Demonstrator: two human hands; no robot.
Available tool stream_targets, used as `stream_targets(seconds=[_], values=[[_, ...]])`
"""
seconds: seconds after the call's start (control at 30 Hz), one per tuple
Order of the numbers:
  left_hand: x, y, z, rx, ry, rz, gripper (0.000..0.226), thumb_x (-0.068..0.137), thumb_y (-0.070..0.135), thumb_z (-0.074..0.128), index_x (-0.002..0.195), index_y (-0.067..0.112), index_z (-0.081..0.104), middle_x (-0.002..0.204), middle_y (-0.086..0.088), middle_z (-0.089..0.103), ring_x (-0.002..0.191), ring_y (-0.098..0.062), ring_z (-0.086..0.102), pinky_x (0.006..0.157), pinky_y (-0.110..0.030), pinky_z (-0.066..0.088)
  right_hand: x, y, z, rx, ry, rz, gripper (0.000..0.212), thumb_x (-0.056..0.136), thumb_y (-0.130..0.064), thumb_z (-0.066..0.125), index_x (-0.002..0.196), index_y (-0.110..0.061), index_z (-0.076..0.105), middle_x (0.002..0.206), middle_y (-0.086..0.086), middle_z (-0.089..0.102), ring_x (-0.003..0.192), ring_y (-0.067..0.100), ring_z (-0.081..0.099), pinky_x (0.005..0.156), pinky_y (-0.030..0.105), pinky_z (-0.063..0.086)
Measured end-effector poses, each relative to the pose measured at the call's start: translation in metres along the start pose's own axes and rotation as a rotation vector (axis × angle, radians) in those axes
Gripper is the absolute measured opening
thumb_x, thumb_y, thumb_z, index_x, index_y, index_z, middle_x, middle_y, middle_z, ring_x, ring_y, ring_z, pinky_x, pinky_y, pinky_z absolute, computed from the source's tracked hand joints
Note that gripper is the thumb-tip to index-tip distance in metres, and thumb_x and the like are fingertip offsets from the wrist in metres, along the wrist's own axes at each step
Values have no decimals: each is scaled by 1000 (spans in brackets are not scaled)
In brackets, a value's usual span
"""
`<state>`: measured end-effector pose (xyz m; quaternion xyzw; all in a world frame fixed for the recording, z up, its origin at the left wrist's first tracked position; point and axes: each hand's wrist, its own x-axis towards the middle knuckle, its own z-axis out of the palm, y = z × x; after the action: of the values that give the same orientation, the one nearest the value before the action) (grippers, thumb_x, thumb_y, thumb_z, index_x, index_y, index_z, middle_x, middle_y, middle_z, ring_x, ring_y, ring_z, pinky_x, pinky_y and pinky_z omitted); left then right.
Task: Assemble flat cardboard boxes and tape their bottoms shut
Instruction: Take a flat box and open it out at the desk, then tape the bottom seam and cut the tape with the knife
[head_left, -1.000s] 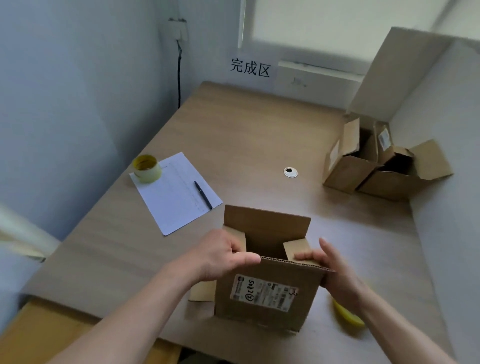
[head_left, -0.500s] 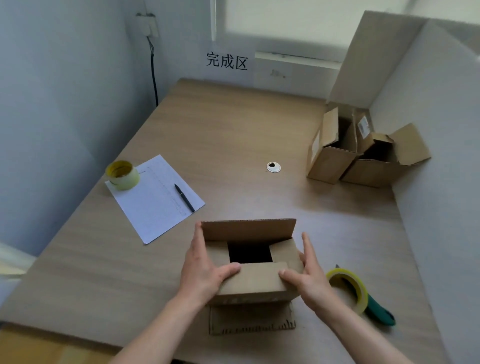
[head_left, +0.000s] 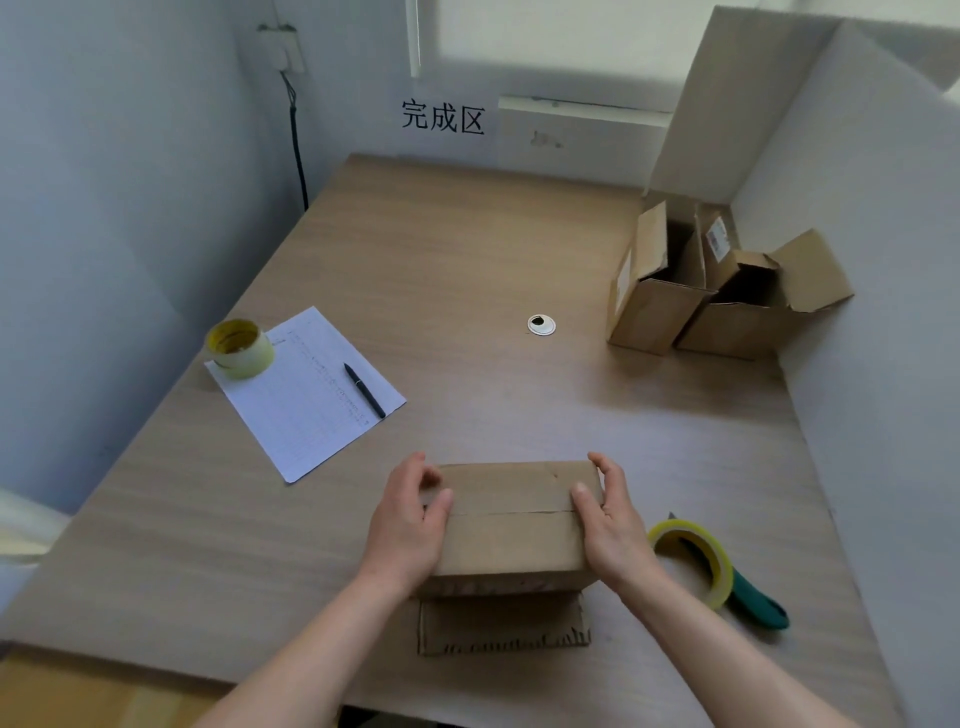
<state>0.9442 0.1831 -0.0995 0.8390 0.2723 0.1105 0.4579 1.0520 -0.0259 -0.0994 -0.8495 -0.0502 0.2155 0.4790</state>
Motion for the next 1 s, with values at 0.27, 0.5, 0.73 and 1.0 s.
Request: stream_targets(seconds=[0.27,0.5,0.73,1.0], values=[[8,10,6,80,-99,-58,45,100,29,50,143,21,42,144,3,49,127,-20,49,104,-27,35,-10,16,4,-91,100,-60,52,104,-34,38,153,-30,21,147,-2,42,120,14,45,96,25,31],[-16,36,13,659,-149,438,35,97,39,45,119,20,64,146,-12,47,134,-40,42,97,-52,44,-12,13,1,-58,148,-56,48,104,-29,41,149,-26,27,136,2,50,107,12,46,91,24,33],[-37,37,27,919,-316,394,79,85,76,19,140,29,50,157,-6,31,144,-36,28,111,-58,28,-16,23,-23,96,97,-42,46,102,-28,45,147,-31,37,137,-6,49,122,8,47,98,26,36],[-35,38,27,909,-320,402,79,84,75,18,142,30,48,158,-5,30,145,-35,26,113,-58,27,-37,125,-112,-1330,-168,-225,50,83,-24,49,132,-32,48,159,5,26,150,27,11,113,40,21]])
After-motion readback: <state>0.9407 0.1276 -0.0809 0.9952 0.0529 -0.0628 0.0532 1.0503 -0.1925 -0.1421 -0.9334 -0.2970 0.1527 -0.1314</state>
